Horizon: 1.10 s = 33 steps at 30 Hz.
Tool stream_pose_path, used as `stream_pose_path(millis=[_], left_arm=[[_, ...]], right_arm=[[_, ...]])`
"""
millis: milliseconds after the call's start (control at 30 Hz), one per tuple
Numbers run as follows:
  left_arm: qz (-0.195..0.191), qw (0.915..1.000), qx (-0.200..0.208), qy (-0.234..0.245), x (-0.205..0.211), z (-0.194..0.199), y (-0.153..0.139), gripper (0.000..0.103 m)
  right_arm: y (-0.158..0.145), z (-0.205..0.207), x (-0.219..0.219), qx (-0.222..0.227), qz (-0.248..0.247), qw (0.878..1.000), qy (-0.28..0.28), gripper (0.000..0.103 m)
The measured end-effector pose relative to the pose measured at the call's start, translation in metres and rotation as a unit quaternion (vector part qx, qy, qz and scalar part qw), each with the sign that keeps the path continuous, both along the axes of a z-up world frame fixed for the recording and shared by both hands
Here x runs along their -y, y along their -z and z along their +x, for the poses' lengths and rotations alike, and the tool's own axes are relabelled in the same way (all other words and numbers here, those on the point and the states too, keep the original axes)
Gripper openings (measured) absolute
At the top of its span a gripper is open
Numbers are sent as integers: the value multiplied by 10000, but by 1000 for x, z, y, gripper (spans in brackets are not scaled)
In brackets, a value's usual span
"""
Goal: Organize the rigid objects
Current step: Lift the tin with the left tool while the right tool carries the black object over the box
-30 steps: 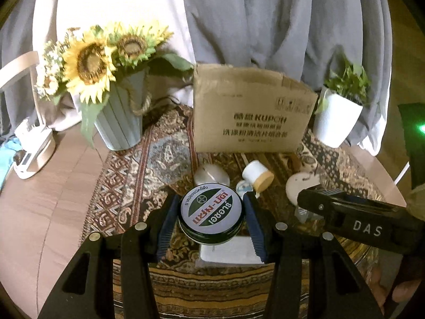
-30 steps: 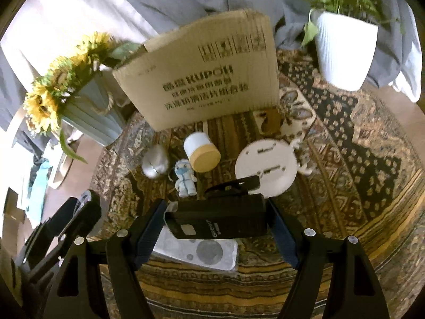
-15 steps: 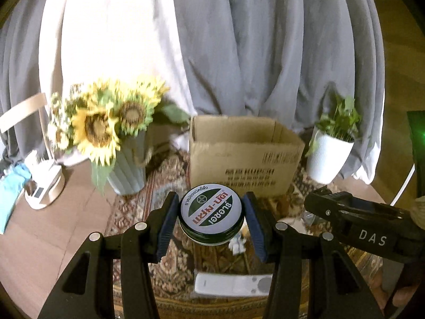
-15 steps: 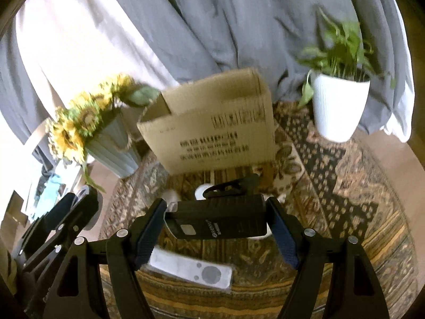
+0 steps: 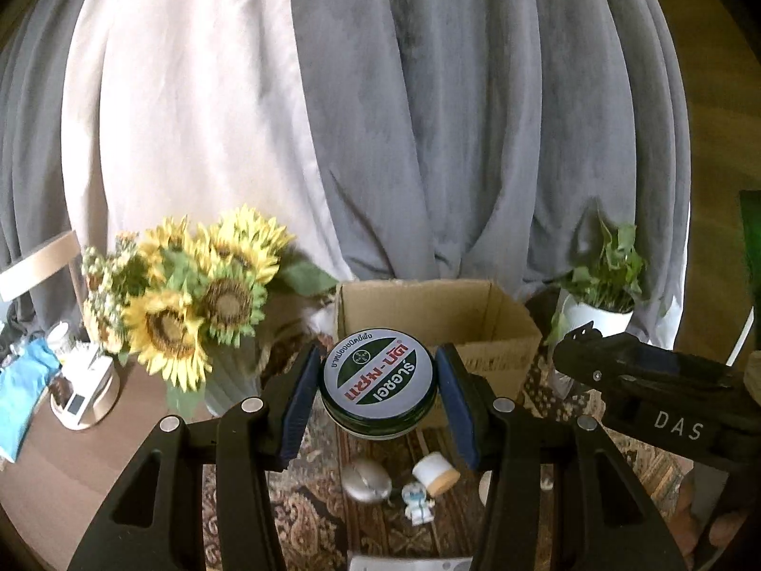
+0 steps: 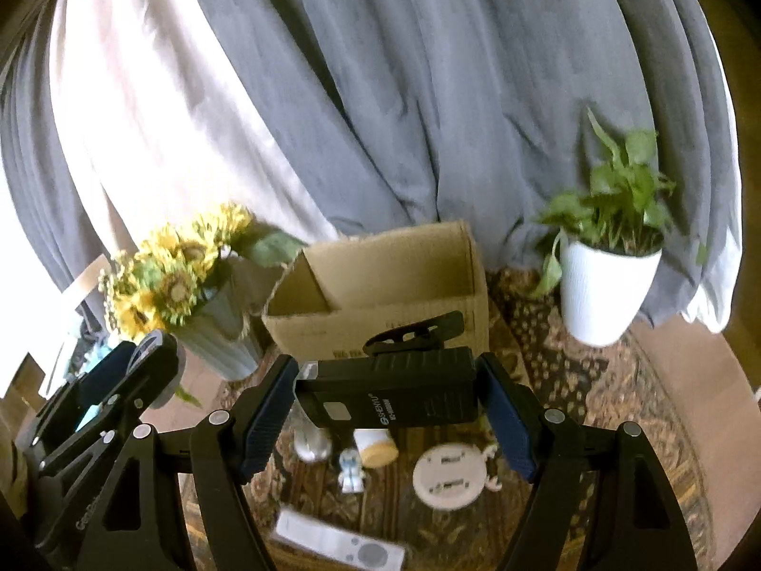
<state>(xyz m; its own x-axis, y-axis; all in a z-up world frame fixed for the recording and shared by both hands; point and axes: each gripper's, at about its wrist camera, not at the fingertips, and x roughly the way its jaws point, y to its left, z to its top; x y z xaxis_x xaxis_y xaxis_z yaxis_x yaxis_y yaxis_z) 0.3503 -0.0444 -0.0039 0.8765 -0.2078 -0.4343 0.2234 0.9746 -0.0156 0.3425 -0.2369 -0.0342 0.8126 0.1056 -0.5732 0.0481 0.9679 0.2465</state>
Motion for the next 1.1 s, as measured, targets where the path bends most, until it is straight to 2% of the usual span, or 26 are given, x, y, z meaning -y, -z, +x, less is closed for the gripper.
stream_pose_path(millis=[300, 667, 867, 1100], left_arm=[[119, 9998, 152, 44, 14, 34, -17, 50], [334, 9994, 105, 57, 30, 88, -27, 50], [455, 9984, -280, 163, 40, 125, -20, 50], [514, 9933, -992, 280, 49, 170, 0, 50]], right_arm=[[-19, 31, 6, 210, -96, 9997, -103, 77], [-28, 84, 16, 147, -207, 9993, -274, 77], [-21, 119, 17, -155, -212, 9988, -406, 77], [-2, 160, 20, -673, -276, 9957, -578, 77]])
